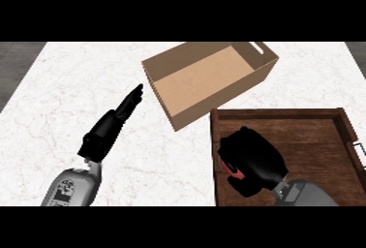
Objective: Pick the bell pepper from the tray and place it in the cardboard box
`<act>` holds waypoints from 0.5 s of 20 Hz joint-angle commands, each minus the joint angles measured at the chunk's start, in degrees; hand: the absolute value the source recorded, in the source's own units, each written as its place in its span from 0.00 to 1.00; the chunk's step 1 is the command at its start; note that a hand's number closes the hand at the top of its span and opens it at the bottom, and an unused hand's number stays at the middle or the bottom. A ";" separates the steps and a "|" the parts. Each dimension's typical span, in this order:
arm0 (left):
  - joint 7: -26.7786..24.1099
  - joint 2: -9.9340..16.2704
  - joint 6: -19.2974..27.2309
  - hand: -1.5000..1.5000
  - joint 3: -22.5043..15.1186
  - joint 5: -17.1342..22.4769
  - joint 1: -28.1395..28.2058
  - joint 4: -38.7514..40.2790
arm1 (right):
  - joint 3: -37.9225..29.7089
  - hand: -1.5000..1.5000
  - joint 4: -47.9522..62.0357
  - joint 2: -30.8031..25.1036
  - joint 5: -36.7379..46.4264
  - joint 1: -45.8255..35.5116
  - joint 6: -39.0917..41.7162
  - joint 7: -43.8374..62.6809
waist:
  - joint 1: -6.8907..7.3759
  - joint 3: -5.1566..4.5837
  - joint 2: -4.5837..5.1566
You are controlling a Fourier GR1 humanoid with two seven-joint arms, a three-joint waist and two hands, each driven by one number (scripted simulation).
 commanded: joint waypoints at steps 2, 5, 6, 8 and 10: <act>-1.19 1.58 -0.37 0.50 2.35 0.12 0.75 0.60 | -1.32 1.00 6.50 1.69 2.35 -4.01 -10.14 -10.84 | -2.29 -0.11 -0.38; 1.86 -0.94 1.08 0.50 -0.88 -1.07 4.27 -4.72 | -3.19 1.00 -4.26 1.71 -1.28 -1.49 -5.89 -9.51 | -2.78 -0.13 -0.69; -1.70 0.49 0.08 0.50 2.96 0.51 1.49 1.55 | -6.15 1.00 -5.16 -0.48 -4.28 -2.48 -5.05 -13.25 | -3.10 -0.15 -0.53; -0.93 -0.55 1.58 0.50 0.27 -2.52 2.23 -0.22 | -8.81 1.00 -12.45 -2.38 -7.27 -3.65 1.25 -11.92 | -3.25 -0.16 -0.68; -1.48 -0.93 1.05 0.50 0.52 -1.60 3.87 -0.56 | -12.24 1.00 -14.28 -4.23 -11.19 -0.51 1.25 -15.89 | -3.23 -0.15 -0.61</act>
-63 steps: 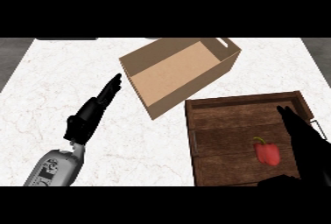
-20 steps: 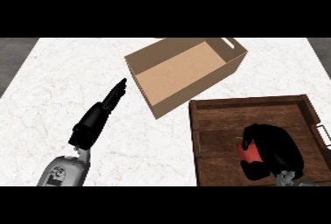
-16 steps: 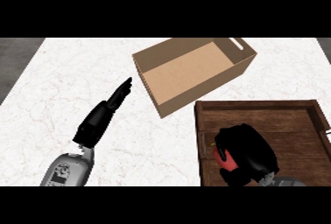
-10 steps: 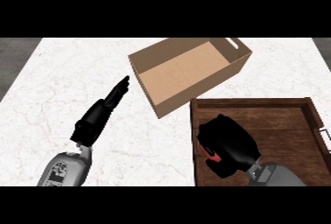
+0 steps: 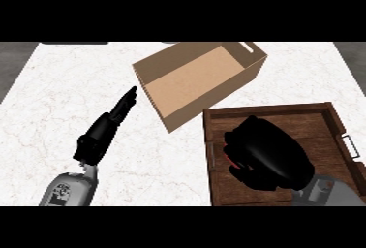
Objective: Pick the bell pepper from the tray and place it in the cardboard box
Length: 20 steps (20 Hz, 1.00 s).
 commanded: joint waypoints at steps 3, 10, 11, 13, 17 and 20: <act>0.02 1.48 -1.55 0.50 2.45 1.47 -0.11 0.43 | -11.13 1.00 -12.89 -2.52 -13.99 1.26 8.29 -1.69 | -0.63 -0.03 -0.06; 4.28 0.40 -2.07 0.50 1.67 1.57 -0.71 -3.86 | -16.56 1.00 -19.25 4.35 -20.97 -3.28 15.41 15.10 | -0.03 -0.04 -0.06; 0.39 -0.72 0.21 0.50 0.97 -1.47 -1.80 1.14 | -20.11 1.00 -23.22 3.19 -25.16 -4.37 18.62 17.98 | -0.49 -0.07 -0.05; -3.11 -0.37 -0.72 0.50 2.46 -0.99 -1.76 5.27 | -17.55 1.00 -16.70 6.62 -19.51 -6.66 14.17 17.59 | -0.14 -0.05 0.08; 2.80 -0.89 -1.90 0.50 1.96 0.61 -2.41 -1.49 | -24.11 1.00 -7.46 5.48 -21.11 -14.15 15.08 15.41 | 0.24 -0.02 0.10; -0.13 -1.15 -1.25 0.50 0.75 -1.30 0.73 -1.38 | -22.65 1.00 -4.16 9.26 -19.38 -23.03 15.39 23.00 | 0.44 -0.05 0.03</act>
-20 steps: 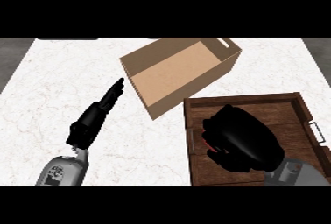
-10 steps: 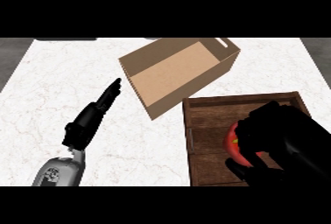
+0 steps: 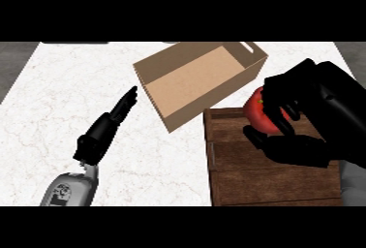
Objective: Pick the bell pepper from the tray and place it in the cardboard box
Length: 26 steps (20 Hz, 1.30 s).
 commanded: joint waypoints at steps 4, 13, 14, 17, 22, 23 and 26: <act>-0.16 0.00 -0.87 0.50 0.52 -0.47 0.87 -0.33 | 0.06 1.00 9.89 5.43 2.00 -10.28 -0.19 4.50 | 0.02 -0.01 -0.01; -0.30 1.30 -2.56 0.50 2.13 -0.05 0.16 -0.69 | -3.37 1.00 30.55 6.84 6.37 -19.85 -8.24 -3.43 | 0.27 0.00 0.06; 0.66 -1.48 -0.35 0.50 -0.57 -1.70 1.51 -1.75 | -4.63 1.00 35.09 6.19 6.85 -23.47 -8.88 -4.29 | 0.53 0.00 0.10; 2.04 -0.21 -1.86 0.50 1.63 0.01 -0.46 -1.05 | -1.90 1.00 40.74 7.33 11.62 -22.72 -13.84 -7.92 | 0.54 0.00 0.17; -1.29 -1.84 -0.67 0.50 0.01 -1.78 1.20 0.67 | -1.84 1.00 54.20 8.06 15.80 -28.72 -18.78 -12.11 | 0.91 -0.01 0.34; 2.39 0.11 -2.84 0.50 2.12 0.49 -1.72 -1.83 | -0.34 1.00 54.68 9.73 16.62 -26.26 -20.34 -12.87 | 0.77 0.01 0.26; -3.44 -0.30 -2.07 0.50 1.75 -1.10 0.12 2.98 | -1.66 1.00 65.03 11.39 19.11 -32.35 -24.76 -13.30 | 1.22 -0.03 0.54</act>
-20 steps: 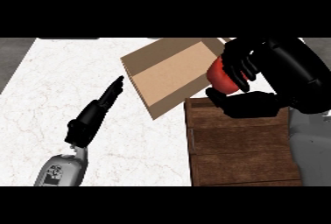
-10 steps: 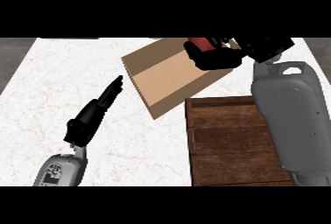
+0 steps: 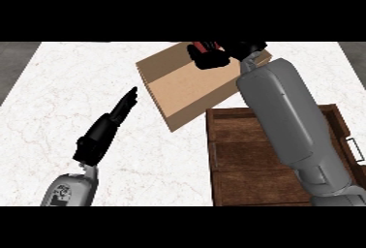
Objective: Pick the bell pepper from the tray and place it in the cardboard box
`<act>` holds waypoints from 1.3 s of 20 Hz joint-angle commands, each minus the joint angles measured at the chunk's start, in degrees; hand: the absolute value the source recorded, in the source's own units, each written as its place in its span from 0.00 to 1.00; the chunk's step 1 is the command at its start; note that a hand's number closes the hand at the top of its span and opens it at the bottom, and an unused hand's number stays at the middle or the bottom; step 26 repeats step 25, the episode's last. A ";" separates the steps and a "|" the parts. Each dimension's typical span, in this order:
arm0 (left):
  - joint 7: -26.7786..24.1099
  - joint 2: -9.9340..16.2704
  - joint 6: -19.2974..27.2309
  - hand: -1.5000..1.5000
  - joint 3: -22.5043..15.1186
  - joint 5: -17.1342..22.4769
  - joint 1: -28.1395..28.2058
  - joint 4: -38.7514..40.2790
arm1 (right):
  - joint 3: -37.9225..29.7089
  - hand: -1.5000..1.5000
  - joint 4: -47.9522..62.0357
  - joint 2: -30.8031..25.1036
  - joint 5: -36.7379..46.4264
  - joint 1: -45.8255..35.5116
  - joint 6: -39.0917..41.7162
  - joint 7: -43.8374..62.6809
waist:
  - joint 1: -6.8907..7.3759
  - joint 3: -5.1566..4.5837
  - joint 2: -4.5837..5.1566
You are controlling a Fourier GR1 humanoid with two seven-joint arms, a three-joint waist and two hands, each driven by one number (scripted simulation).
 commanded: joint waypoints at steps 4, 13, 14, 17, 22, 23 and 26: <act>2.83 0.01 -0.64 0.50 1.42 0.95 -3.83 0.33 | -3.07 1.00 19.94 2.27 1.41 -5.77 -4.84 -4.42 | 0.53 0.01 0.25; -2.20 0.03 -0.60 0.50 -0.05 -0.79 0.59 0.69 | -10.97 0.00 35.82 4.11 -4.45 -8.59 -7.33 -10.82 | 1.30 0.02 0.51; 1.06 0.59 -1.94 0.50 1.45 0.60 -4.63 2.74 | -12.03 0.00 35.31 4.77 -5.87 -6.91 -8.70 -13.44 | 0.87 0.04 0.60; -0.80 -0.13 -0.92 0.50 0.69 0.08 -1.43 1.01 | -17.90 0.00 32.32 4.32 -12.55 -6.71 -7.97 -16.39 | 0.65 0.07 0.35; 1.26 -0.33 -0.74 0.50 0.50 -0.07 -2.03 -0.13 | -28.11 0.00 32.12 2.72 -23.57 -7.80 -5.03 -19.41 | 0.53 0.13 0.30; 1.95 -1.40 -0.07 0.50 -0.31 -0.37 -1.72 -0.91 | -29.41 0.00 33.54 0.87 -24.75 -6.95 -3.49 -20.61 | 0.69 0.13 0.41; 0.59 -1.65 0.29 0.50 -0.42 -0.86 -1.58 0.23 | -32.13 0.00 34.95 -2.57 -27.41 -8.16 -0.47 -21.55 | 0.74 0.10 0.56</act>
